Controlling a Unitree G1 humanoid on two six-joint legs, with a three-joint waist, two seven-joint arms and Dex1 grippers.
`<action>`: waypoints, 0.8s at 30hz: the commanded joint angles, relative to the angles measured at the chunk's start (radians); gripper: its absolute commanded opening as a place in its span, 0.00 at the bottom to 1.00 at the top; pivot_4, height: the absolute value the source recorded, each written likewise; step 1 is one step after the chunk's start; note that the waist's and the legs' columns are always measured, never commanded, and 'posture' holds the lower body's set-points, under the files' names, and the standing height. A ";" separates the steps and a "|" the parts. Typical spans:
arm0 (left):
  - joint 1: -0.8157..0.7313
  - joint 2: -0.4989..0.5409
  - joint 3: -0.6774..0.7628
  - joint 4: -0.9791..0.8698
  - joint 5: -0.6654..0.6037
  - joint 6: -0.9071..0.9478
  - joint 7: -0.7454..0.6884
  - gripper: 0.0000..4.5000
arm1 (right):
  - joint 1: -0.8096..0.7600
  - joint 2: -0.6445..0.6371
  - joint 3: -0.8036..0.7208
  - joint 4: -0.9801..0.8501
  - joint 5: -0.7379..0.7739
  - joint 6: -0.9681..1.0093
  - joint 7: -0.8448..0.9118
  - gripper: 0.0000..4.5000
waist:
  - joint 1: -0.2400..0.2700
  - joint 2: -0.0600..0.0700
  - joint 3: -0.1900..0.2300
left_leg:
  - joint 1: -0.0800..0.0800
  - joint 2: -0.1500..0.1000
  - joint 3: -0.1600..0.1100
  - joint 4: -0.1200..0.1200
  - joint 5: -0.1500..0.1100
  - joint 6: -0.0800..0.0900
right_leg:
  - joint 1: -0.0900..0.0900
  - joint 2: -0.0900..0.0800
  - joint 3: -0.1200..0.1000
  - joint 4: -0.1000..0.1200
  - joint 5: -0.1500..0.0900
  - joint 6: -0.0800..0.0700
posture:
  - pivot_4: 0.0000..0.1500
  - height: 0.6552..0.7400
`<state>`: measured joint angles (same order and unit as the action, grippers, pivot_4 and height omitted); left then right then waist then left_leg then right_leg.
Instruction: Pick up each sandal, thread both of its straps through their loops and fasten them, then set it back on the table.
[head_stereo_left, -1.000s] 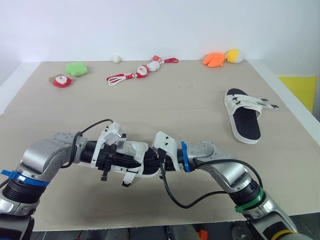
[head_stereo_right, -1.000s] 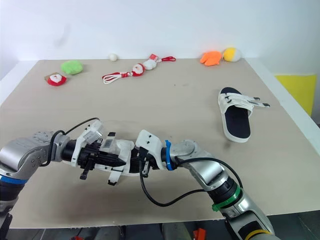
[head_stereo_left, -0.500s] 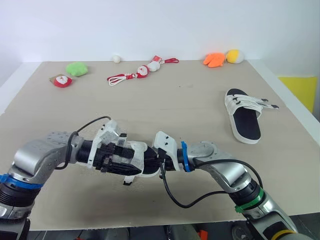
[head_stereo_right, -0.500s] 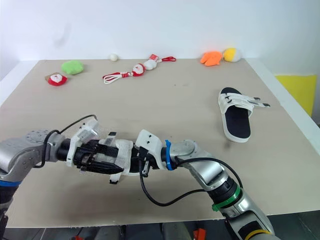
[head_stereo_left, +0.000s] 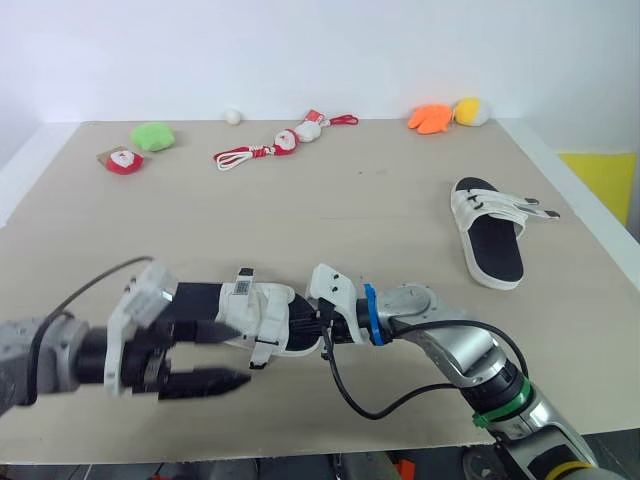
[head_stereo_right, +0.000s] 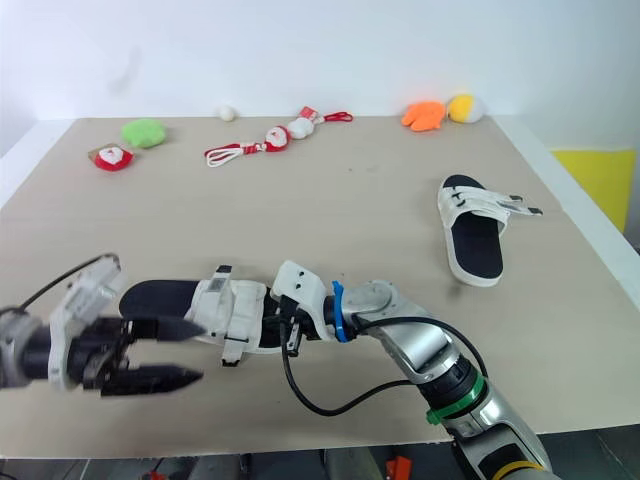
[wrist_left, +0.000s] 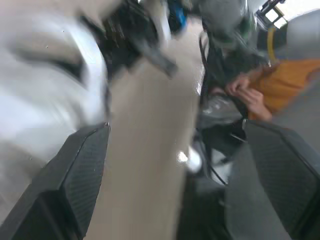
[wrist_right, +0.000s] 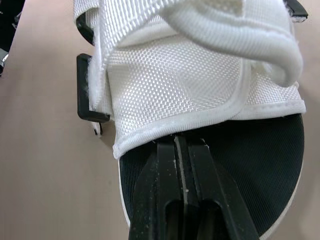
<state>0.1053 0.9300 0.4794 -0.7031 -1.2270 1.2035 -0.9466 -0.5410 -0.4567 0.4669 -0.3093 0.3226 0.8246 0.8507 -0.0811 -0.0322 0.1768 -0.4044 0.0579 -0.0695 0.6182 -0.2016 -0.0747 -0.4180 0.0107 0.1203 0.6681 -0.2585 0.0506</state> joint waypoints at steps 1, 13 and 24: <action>0.104 0.004 0.034 -0.068 0.032 -0.059 -0.002 0.97 | 0.005 -0.008 0.027 0.033 -0.015 0.020 0.009 0.00 | 0.005 -0.001 0.000 | 0.000 0.000 -0.001 0.000 0.000 0.000 | 0.000 0.000 -0.001 0.000 0.000 0.000 | 1.00 1.00; 0.012 -0.090 -0.256 0.029 0.293 -0.268 0.109 0.97 | 0.003 -0.018 0.023 0.029 -0.021 0.023 0.018 0.00 | 0.004 -0.001 0.000 | 0.001 0.000 0.002 0.000 0.000 -0.001 | 0.000 0.000 0.001 -0.001 0.002 -0.002 | 1.00 1.00; -0.044 -0.148 -0.440 0.098 0.394 -0.312 0.126 0.97 | 0.010 -0.010 0.015 0.020 -0.019 0.032 0.000 0.00 | 0.004 -0.001 0.000 | 0.000 0.000 0.002 0.001 0.000 -0.001 | 0.000 0.000 0.001 -0.001 0.002 -0.002 | 1.00 1.00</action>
<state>0.0712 0.7921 0.0436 -0.5966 -0.8308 0.9110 -0.8170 -0.5511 -0.4586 0.4663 -0.3014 0.3171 0.8273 0.8627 -0.0774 -0.0332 0.1765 -0.4043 0.0576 -0.0678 0.6188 -0.2014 -0.0758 -0.4181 0.0111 0.1214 0.6670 -0.2565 0.0489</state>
